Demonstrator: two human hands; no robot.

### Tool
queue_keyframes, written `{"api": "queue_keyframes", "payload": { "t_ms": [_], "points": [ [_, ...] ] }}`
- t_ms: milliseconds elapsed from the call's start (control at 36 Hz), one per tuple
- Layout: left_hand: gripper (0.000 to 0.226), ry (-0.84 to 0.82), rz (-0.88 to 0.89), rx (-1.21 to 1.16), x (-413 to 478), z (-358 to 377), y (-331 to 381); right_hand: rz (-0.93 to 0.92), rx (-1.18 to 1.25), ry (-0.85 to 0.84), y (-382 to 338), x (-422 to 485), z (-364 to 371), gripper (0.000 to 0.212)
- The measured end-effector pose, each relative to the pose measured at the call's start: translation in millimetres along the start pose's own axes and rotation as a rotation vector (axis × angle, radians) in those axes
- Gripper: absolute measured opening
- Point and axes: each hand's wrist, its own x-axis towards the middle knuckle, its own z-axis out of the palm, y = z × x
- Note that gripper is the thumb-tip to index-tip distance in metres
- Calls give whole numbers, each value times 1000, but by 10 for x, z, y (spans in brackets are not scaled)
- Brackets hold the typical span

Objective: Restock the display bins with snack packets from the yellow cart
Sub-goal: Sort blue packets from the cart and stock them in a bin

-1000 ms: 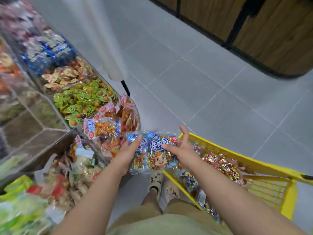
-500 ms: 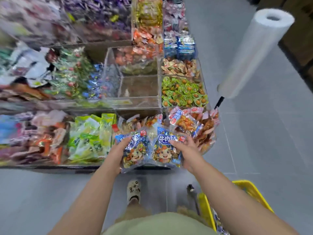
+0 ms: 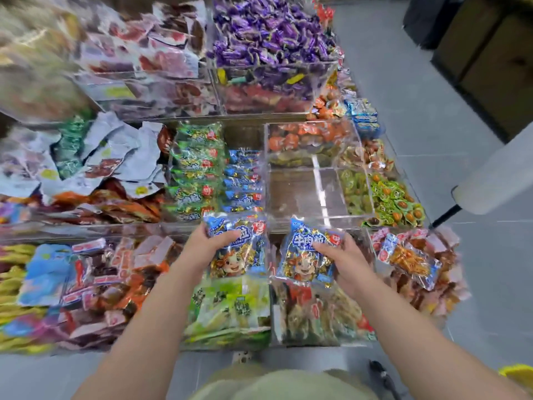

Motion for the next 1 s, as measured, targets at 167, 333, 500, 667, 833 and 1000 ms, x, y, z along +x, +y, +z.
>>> {"api": "queue_keyframes", "payload": {
  "t_ms": [167,333,500,667,833,1000],
  "points": [
    [90,47,197,111,418,-604,544,-96,74,53,-274,211,609,109],
    [86,188,304,66,903,-859,934,-284,-206,208,-635,519,1087,61],
    [104,90,219,55,1365,-1041,1131,-493,-379,237,-1051,873,1675,69],
    [111,-8,156,152,1679,-1046,1186,-538,-559,250,-1306,1416,2107,46],
    [108,-32,77,112,1886,-1034,1113,-434,-680,258,-1290,1952,2274,38],
    [107,-42,64,84,1970,-1048,1062,-534,-1125,83,-1420,2074,2290,72]
  ]
}}
